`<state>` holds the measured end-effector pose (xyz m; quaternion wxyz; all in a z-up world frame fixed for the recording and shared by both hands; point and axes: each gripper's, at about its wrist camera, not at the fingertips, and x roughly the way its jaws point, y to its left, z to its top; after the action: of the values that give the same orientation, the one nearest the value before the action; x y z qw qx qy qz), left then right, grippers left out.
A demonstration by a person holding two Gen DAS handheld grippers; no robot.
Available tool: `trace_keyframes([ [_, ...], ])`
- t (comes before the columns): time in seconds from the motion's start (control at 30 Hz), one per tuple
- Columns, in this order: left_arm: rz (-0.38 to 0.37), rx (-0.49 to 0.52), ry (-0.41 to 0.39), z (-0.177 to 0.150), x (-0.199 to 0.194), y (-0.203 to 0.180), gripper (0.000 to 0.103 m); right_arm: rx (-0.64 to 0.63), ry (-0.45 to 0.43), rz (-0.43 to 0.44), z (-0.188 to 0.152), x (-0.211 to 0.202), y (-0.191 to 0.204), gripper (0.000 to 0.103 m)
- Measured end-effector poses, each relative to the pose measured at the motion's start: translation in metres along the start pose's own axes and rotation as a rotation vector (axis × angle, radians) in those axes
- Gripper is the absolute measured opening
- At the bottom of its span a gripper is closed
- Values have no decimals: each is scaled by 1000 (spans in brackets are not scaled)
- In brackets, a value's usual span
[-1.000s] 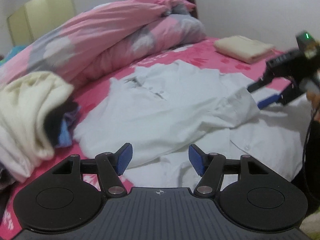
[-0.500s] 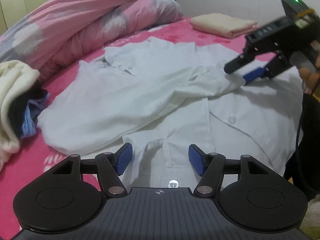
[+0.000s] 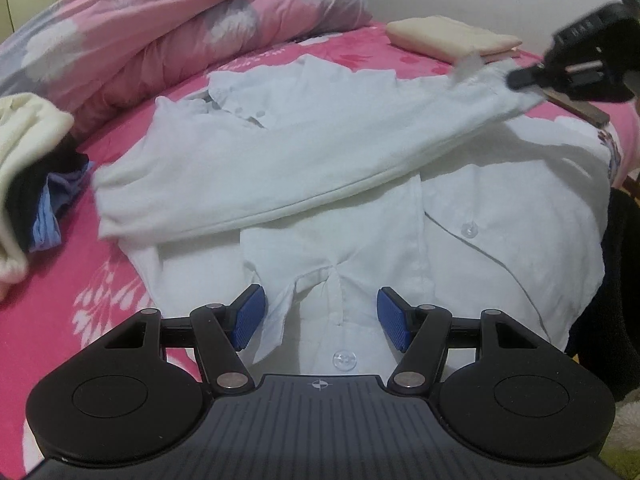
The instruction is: Fold clothes
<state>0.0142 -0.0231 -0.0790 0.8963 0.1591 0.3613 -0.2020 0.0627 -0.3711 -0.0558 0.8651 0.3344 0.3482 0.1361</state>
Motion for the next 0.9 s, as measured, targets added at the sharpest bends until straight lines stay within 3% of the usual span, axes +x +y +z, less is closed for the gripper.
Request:
trace_keyframes([
  [0.27,-9,-7,9,1,1,2,63,53,-51,-32,2,-19,-25,1],
  [0.57,-4,-7,16,1,1,1,63,80,-47,-88,-9,-18,-45,1],
  [0.73,-3,-11,20,1,2,2,64,45,-82,-121,-9,-25,-48,1],
  [0.9,7,-32,22,1,3,4,68,74,-21,-183,-19,-17,-67,3],
])
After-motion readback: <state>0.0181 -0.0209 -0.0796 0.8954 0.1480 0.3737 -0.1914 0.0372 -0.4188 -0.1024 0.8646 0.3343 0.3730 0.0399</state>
